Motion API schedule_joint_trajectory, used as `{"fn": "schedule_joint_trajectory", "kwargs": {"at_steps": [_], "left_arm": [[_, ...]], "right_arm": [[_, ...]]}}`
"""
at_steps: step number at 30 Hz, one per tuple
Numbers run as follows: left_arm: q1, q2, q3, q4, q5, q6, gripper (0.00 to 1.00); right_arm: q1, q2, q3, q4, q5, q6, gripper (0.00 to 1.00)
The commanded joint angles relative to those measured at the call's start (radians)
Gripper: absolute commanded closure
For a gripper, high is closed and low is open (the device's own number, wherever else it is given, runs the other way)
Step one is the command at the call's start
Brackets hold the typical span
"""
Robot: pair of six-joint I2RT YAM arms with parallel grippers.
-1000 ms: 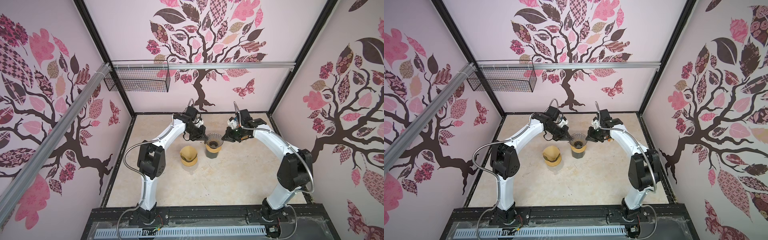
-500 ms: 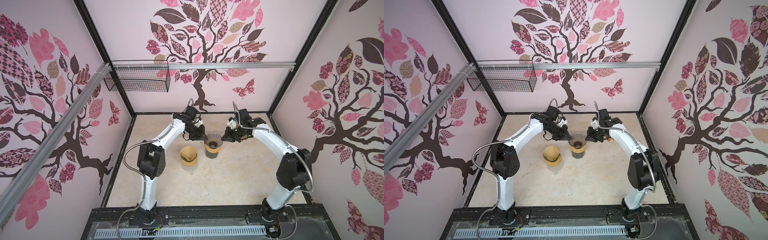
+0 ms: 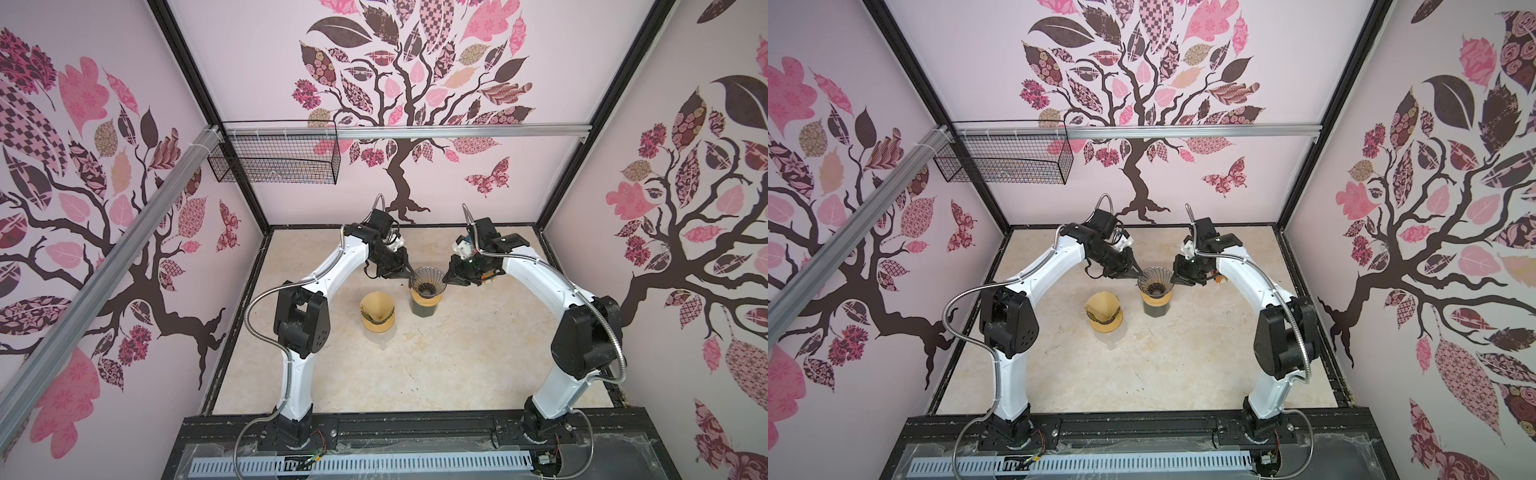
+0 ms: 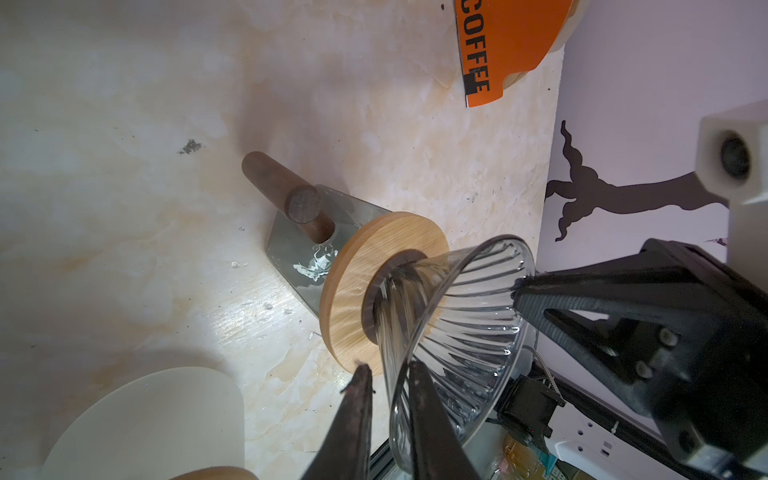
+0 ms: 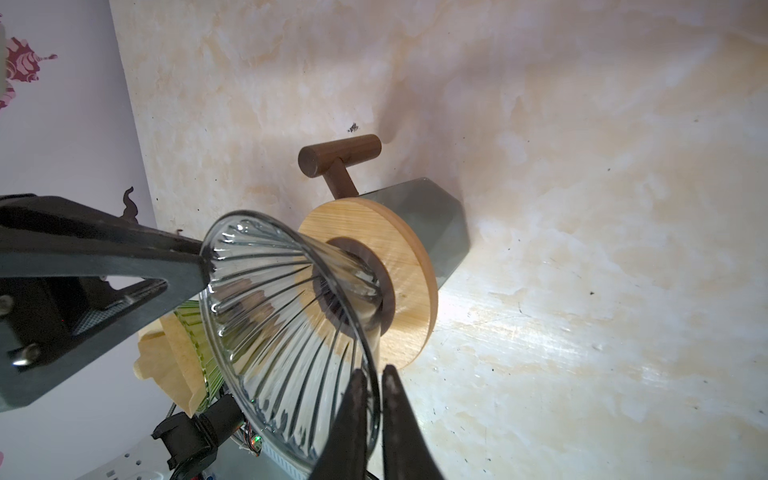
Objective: Place the coffee filter in the dripper
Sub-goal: 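Release the glass dripper and draw both grippers back, right gripper toward the orange box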
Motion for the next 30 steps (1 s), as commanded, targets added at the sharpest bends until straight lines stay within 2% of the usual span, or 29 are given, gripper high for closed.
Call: {"fn": "schedule_joint_trajectory", "kwargs": {"at_steps": [1,18,26,30], "left_arm": [[0.011,-0.027,0.056,-0.010,-0.009,0.005,0.80],[0.070,-0.154,0.023,-0.037,-0.023,0.035,0.74],[0.098,-0.330,-0.081,-0.051,-0.092,0.085,0.60],[0.103,-0.440,-0.156,-0.056,-0.153,0.106,0.45]], "right_arm": [[0.001,0.029,0.035,-0.044,0.025,-0.018,0.87],[0.001,0.031,0.146,-0.080,0.014,-0.020,0.76],[-0.001,0.024,0.253,-0.123,0.072,-0.020,0.72],[-0.023,0.021,0.275,-0.115,0.098,-0.017,0.67]]}}
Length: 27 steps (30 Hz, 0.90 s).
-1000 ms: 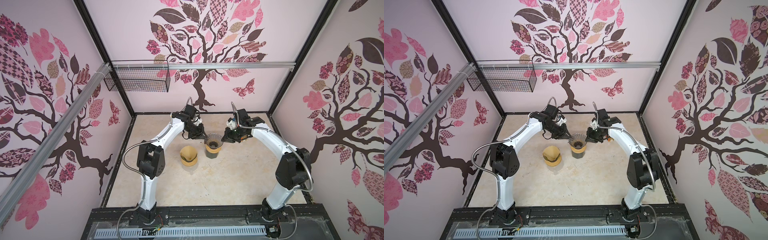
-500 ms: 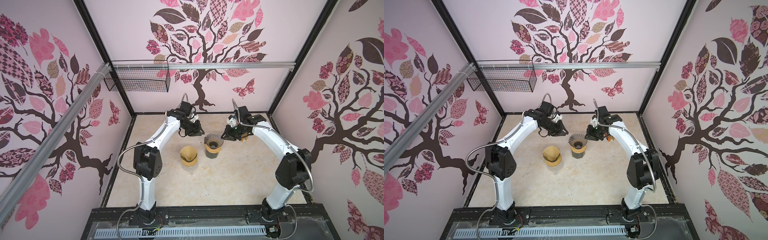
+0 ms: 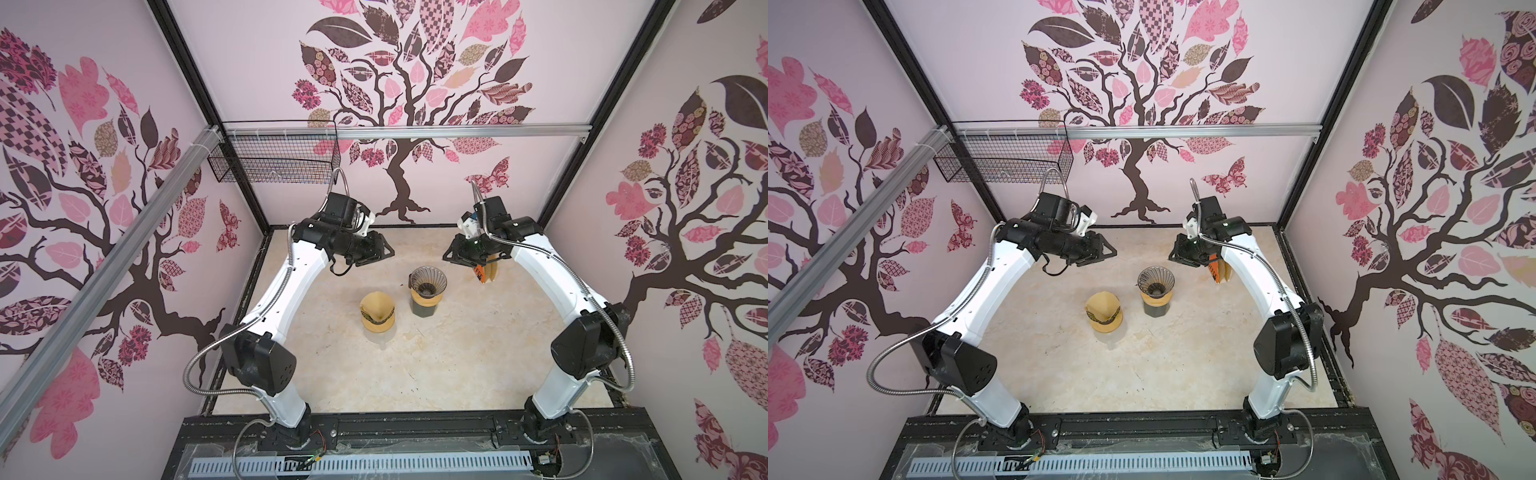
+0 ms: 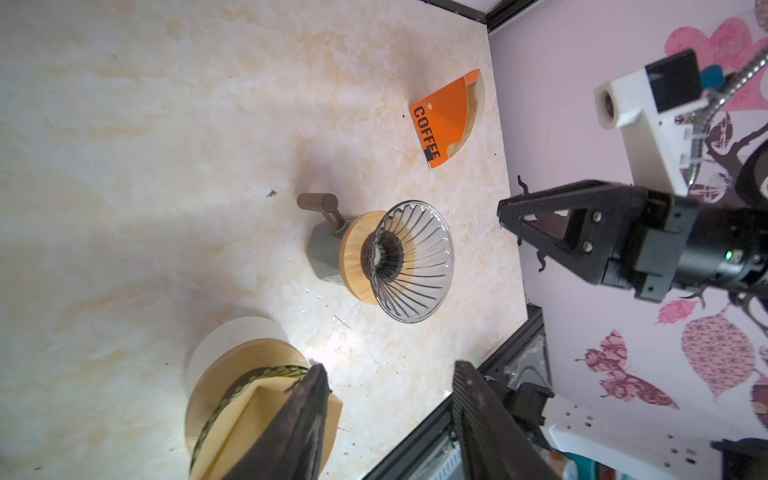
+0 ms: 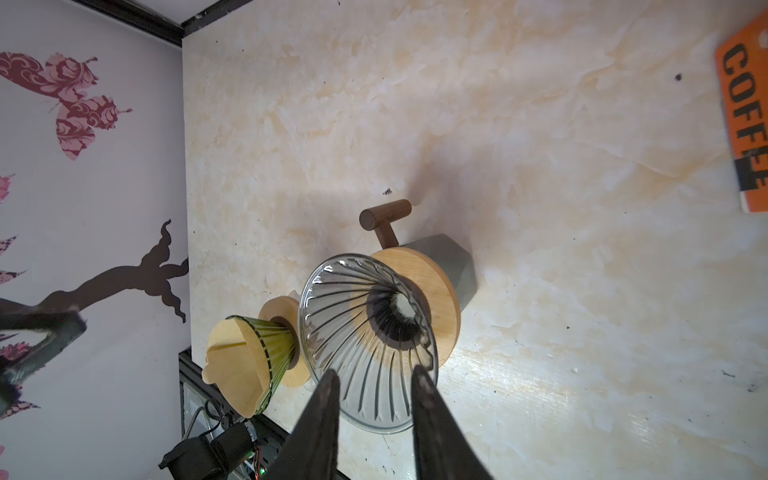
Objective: Place the coffee filter in the dripper
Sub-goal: 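Release the glass dripper and draw both grippers back, right gripper toward the orange box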
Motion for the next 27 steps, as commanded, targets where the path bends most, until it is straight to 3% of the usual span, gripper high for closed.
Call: {"fn": "schedule_joint_trajectory", "kwargs": {"at_steps": [1,4,6,10,15,19,27], "left_arm": [[0.005,-0.088,-0.079,-0.015,-0.074,0.036,0.39],[0.005,-0.167,-0.144,-0.014,-0.098,0.018,0.28],[0.006,-0.213,-0.177,-0.004,-0.059,-0.020,0.23],[0.005,-0.346,-0.310,0.153,-0.029,-0.154,0.12],[0.006,-0.422,-0.411,0.233,0.033,-0.215,0.02],[0.006,-0.491,-0.552,0.348,0.128,-0.291,0.02],[0.018,-0.475,-0.479,0.194,0.065,-0.157,0.02]], "right_arm": [[-0.025,0.019,0.040,-0.024,0.055,-0.015,0.66],[-0.065,0.018,0.040,0.006,0.091,-0.010,0.62],[-0.094,0.018,0.027,0.054,0.115,0.009,0.56],[-0.143,0.026,0.007,0.154,0.183,0.010,0.53],[-0.196,0.096,0.068,0.151,0.237,-0.033,0.53],[-0.227,0.141,0.100,0.149,0.329,-0.107,0.55],[-0.255,0.279,0.204,0.099,0.422,-0.194,0.66]]}}
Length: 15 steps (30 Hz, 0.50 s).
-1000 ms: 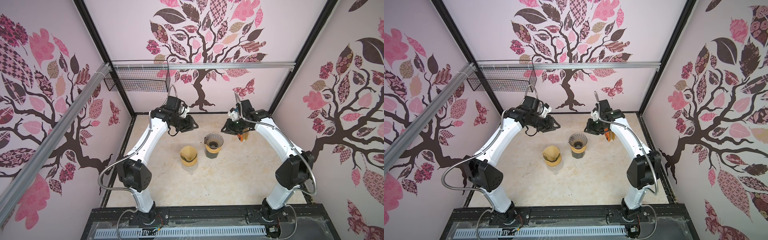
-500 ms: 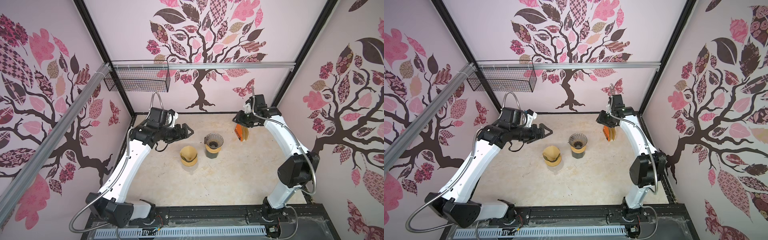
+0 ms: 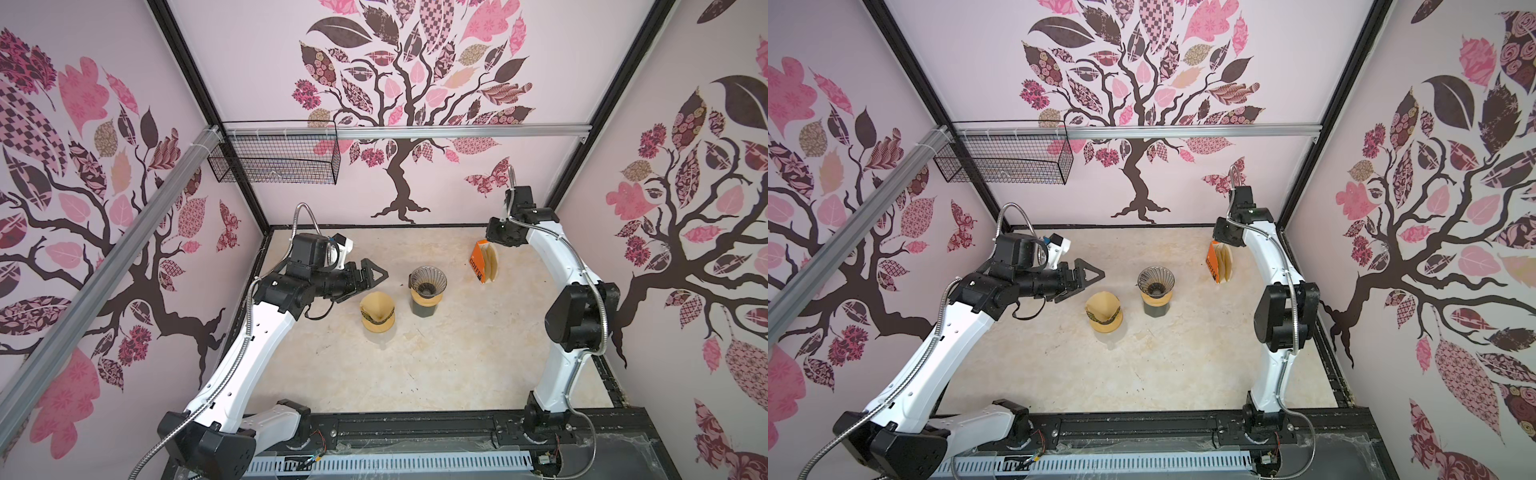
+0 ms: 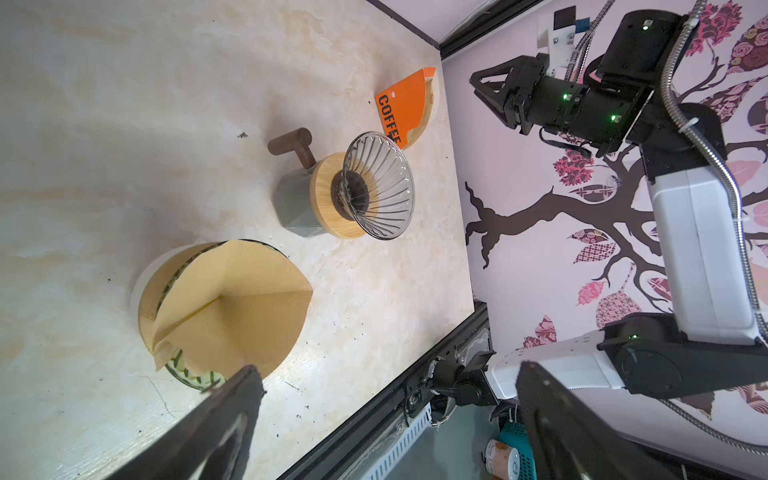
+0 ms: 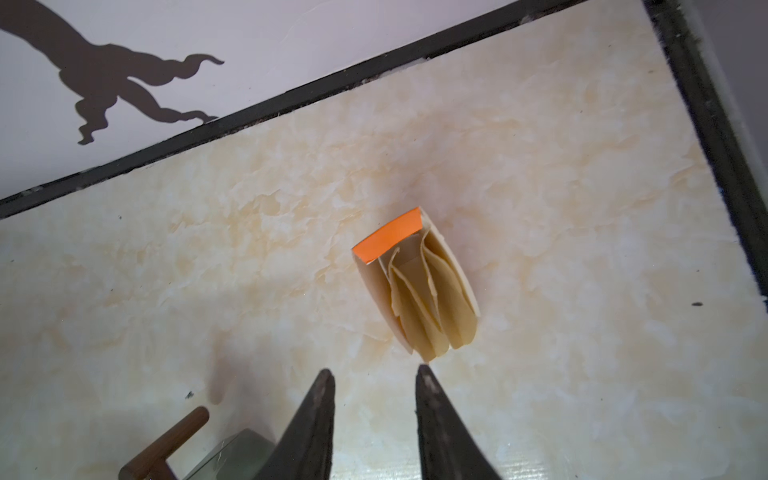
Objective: Place the coffee filter in the dripper
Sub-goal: 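Release the glass dripper and draw both grippers back, right gripper toward the orange box, then grasp a paper filter from the orange COFFEE box with the right gripper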
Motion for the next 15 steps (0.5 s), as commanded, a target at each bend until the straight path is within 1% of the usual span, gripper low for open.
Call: {"fn": "schedule_joint_trajectory", "kwargs": {"at_steps": [1,3,5,8,11,15], "left_arm": [[0.004,0.005,0.034,-0.030,-0.016,0.050,0.02],[0.004,0.007,0.019,-0.019,-0.005,0.041,0.02],[0.004,0.008,0.018,-0.018,-0.003,0.039,0.02],[0.004,0.008,0.022,-0.027,-0.019,0.046,0.02],[0.004,0.019,0.027,-0.034,-0.018,0.045,0.02],[0.004,0.030,0.032,-0.035,-0.014,0.043,0.02]], "right_arm": [[-0.005,0.093,0.080,-0.042,0.062,-0.060,0.69],[-0.005,0.123,0.112,-0.059,0.060,-0.070,0.73],[-0.005,0.142,0.126,-0.060,0.064,-0.076,0.75],[-0.006,0.168,0.146,-0.062,0.068,-0.087,0.80],[-0.005,0.193,0.164,-0.076,0.061,-0.082,0.82],[-0.005,0.221,0.160,-0.081,0.065,-0.085,0.83]]}}
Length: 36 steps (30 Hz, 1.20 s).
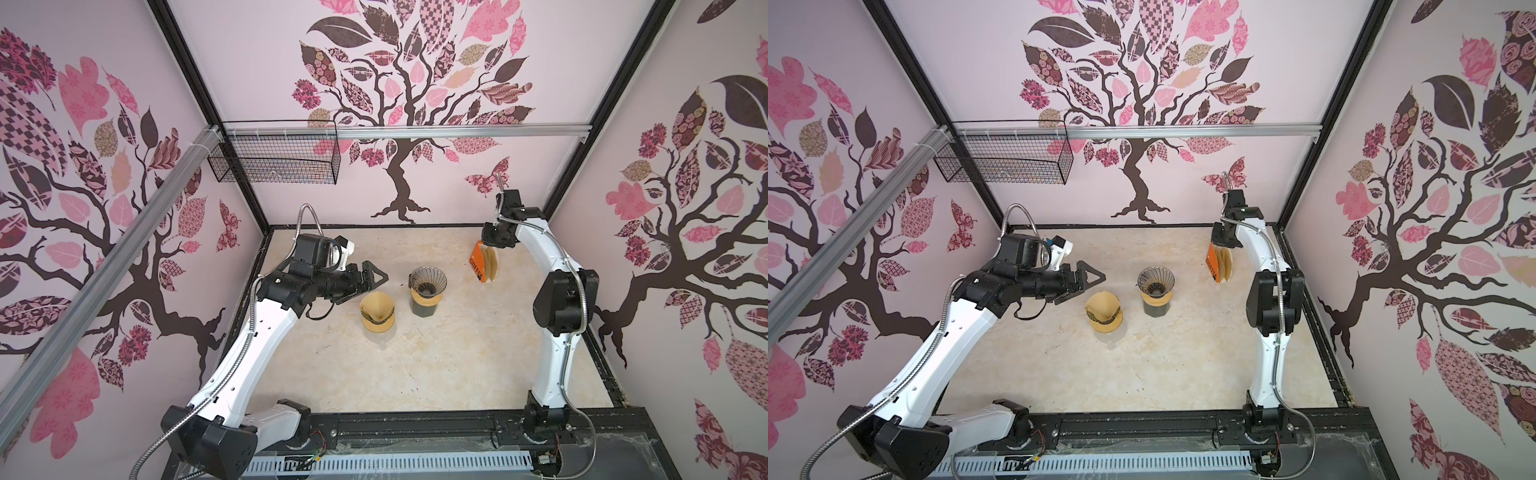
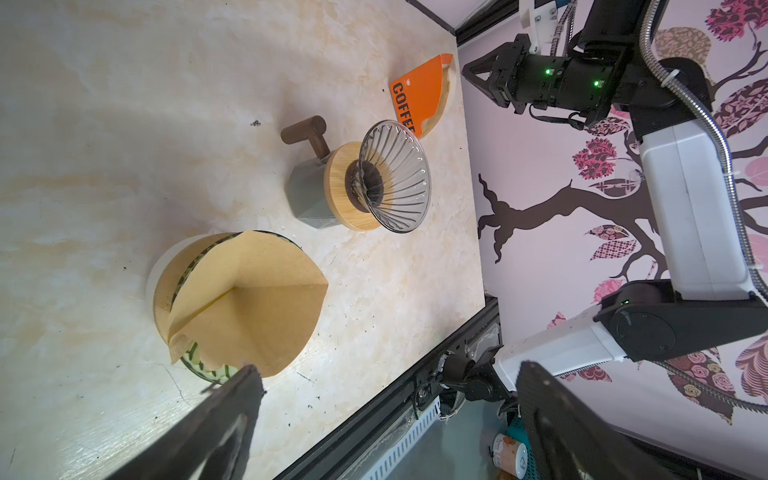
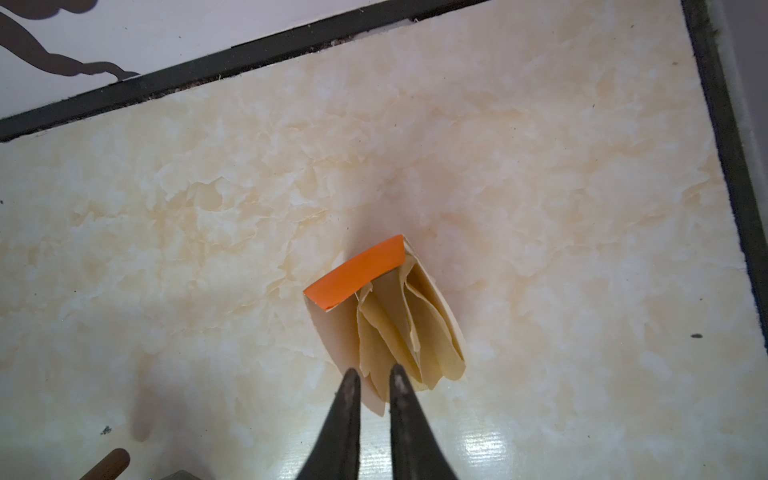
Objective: Place the coffee filter in the dripper
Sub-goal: 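Grasp a paper filter from the orange COFFEE box with the right gripper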
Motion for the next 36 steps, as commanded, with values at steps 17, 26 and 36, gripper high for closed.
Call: {"fn": "schedule_joint_trajectory", "kwargs": {"at_steps": [17,26,36], "left_arm": [[0.004,0.042,0.042,-0.010,0.010,0.019,0.02],[0.004,0.045,0.046,-0.020,0.003,0.021,0.02],[0.004,0.053,0.054,-0.025,0.001,0.023,0.02]], "right_arm": [[0.002,0.112,0.049,-0.056,0.001,-0.014,0.82],[0.002,0.153,0.085,-0.068,0.017,-0.022,0.80],[0.002,0.180,0.085,-0.067,-0.013,-0.022,0.81]]}}
